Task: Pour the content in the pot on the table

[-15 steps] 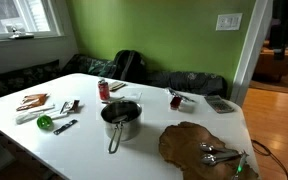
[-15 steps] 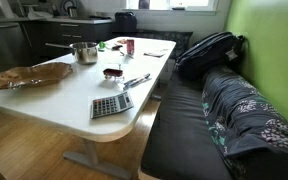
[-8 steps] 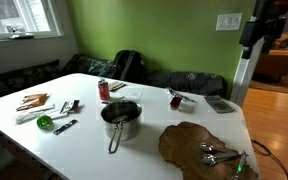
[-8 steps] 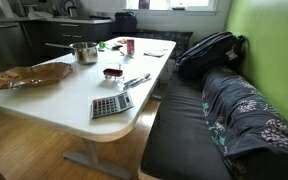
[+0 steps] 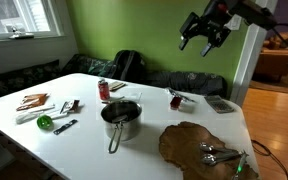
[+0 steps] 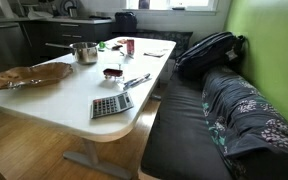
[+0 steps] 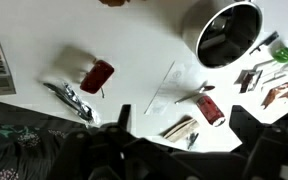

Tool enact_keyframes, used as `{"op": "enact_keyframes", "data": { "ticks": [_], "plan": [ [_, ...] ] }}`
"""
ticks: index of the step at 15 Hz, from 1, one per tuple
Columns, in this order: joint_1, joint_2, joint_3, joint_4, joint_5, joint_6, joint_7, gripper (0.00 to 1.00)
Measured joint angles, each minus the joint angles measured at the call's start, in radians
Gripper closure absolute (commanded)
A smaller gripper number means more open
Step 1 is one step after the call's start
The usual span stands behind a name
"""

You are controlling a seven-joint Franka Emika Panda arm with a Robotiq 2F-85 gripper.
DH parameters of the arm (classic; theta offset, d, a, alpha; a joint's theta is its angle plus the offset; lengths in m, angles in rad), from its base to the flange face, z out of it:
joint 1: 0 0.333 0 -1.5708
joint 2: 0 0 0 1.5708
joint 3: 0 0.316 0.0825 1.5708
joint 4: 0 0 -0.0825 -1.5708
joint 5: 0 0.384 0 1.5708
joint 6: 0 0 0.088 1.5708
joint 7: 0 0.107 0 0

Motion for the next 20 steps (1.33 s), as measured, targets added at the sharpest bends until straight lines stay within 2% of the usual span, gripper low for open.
{"op": "enact_keyframes", "data": {
  "ticks": [3,7,10,13,15,17,20],
  "plan": [
    [-0.013,0.067,0.001,0.012,-0.001,0.069,0.011,0.0],
    [-0.009,0.079,-0.001,0.022,-0.002,0.067,0.012,0.0],
    [0.013,0.168,0.011,0.044,-0.004,0.037,0.013,0.0],
    [0.053,0.349,0.008,0.142,-0.017,-0.02,-0.003,0.0],
    [0.065,0.463,-0.002,0.236,-0.124,-0.069,0.035,0.0],
    [0.097,0.563,-0.041,0.334,-0.22,-0.11,0.064,0.0],
    [0.164,0.682,-0.102,0.466,-0.263,-0.173,0.066,0.0]
  ]
}}
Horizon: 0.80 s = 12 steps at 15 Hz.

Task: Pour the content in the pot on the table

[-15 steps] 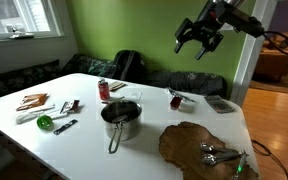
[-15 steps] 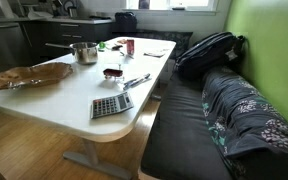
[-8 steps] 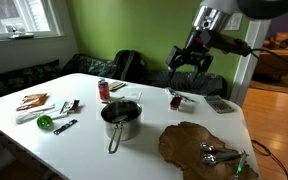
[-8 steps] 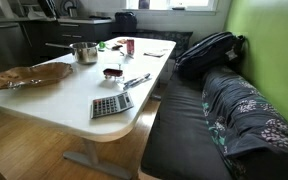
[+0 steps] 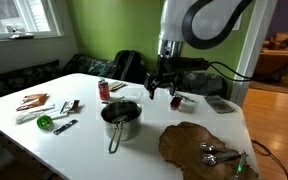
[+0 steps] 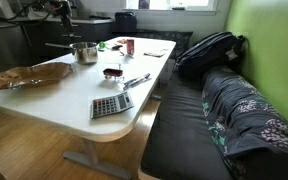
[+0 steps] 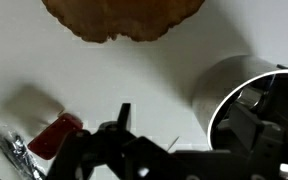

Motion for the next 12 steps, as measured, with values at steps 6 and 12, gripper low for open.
{"op": "enact_keyframes", "data": {
  "ticks": [6,12],
  "plan": [
    [0.106,0.164,-0.074,0.186,0.007,-0.029,0.014,0.0],
    [0.125,0.19,-0.096,0.218,0.011,-0.029,0.024,0.0]
  ]
}}
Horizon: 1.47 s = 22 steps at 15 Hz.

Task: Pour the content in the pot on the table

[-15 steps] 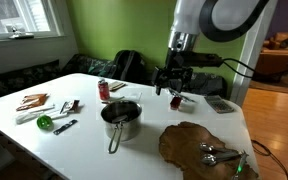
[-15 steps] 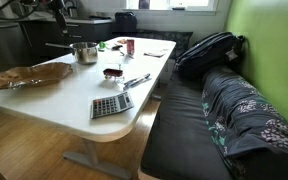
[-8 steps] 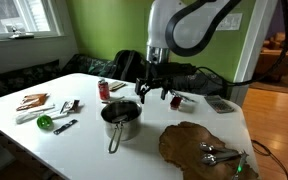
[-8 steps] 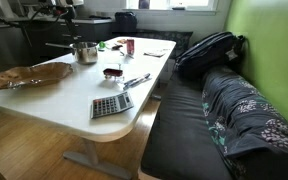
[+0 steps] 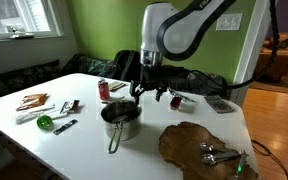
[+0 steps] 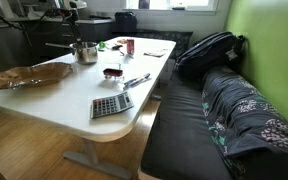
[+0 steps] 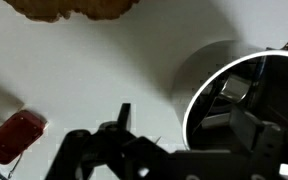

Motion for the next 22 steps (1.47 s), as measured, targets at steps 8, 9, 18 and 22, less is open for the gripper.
{"op": "enact_keyframes", "data": {
  "ticks": [8,9,18,22],
  "plan": [
    [0.035,0.162,-0.013,0.178,0.096,0.0,0.034,0.0],
    [0.039,0.181,-0.018,0.196,0.103,-0.004,0.039,0.0],
    [0.06,0.263,-0.059,0.27,0.119,-0.097,0.079,0.73],
    [0.069,0.26,-0.07,0.294,0.117,-0.109,0.084,1.0]
  ]
}}
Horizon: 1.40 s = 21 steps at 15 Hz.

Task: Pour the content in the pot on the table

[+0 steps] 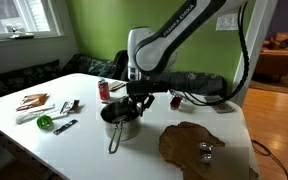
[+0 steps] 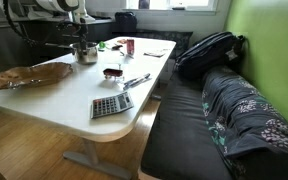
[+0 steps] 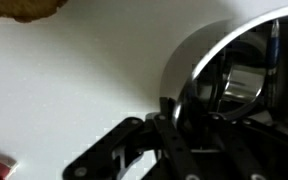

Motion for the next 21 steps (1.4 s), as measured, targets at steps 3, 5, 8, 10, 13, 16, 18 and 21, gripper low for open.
{"op": "enact_keyframes", "data": {
  "ticks": [3,5,8,10,13,16,18,21],
  "plan": [
    [0.007,-0.002,-0.012,0.002,-0.005,-0.012,0.001,0.99],
    [0.008,-0.003,-0.014,0.002,-0.005,-0.012,0.003,0.98],
    [0.006,-0.013,-0.013,0.0,0.0,0.007,0.003,0.99],
    [0.002,-0.045,-0.02,-0.014,0.001,0.065,0.006,0.99],
    [0.012,-0.122,-0.092,-0.065,-0.055,0.156,0.055,0.99],
    [0.032,-0.185,-0.202,-0.11,-0.22,0.103,0.086,0.99],
    [0.023,-0.226,-0.239,-0.128,-0.319,-0.008,0.071,0.99],
    [-0.002,-0.285,-0.243,-0.131,-0.421,-0.21,-0.006,0.99]
  ]
}}
